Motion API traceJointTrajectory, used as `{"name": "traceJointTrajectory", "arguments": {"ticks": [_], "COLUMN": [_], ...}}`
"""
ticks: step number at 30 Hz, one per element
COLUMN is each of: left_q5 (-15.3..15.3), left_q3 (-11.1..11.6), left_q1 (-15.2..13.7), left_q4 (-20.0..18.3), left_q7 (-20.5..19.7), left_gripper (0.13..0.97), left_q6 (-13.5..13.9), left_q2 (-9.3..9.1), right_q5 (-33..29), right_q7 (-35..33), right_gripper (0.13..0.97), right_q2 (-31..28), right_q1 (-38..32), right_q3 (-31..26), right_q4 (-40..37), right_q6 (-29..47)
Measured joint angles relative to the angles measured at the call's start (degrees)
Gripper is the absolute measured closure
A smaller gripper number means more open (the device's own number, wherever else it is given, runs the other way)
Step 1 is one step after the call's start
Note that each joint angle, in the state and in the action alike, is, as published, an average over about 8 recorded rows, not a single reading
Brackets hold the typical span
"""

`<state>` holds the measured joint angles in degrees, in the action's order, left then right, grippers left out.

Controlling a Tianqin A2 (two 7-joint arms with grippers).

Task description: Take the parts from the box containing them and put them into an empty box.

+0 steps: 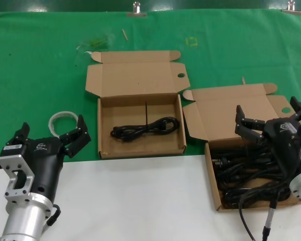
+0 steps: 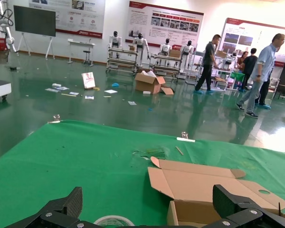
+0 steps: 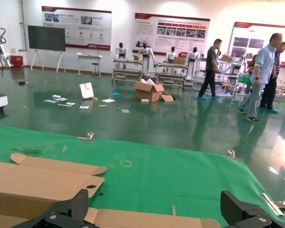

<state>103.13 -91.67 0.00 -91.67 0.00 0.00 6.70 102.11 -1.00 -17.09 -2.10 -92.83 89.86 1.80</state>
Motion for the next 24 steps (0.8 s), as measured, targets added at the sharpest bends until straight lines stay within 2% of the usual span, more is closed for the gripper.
{"name": "traceJointTrajectory", "arguments": {"ticks": [24], "left_q5": [0.0], "left_q3": [0.0], "left_q1": [0.0], "left_q4": [0.0], "left_q7": [0.01], "left_gripper": [0.132], "left_q6": [0.0], "left_q2": [0.0], "right_q5": [0.0], "right_q7": [0.0], "right_gripper": [0.129], "right_q2": [0.0], "right_q1": [0.0], "right_q3": [0.0], "right_q4": [0.0], "right_q6": [0.0]}}
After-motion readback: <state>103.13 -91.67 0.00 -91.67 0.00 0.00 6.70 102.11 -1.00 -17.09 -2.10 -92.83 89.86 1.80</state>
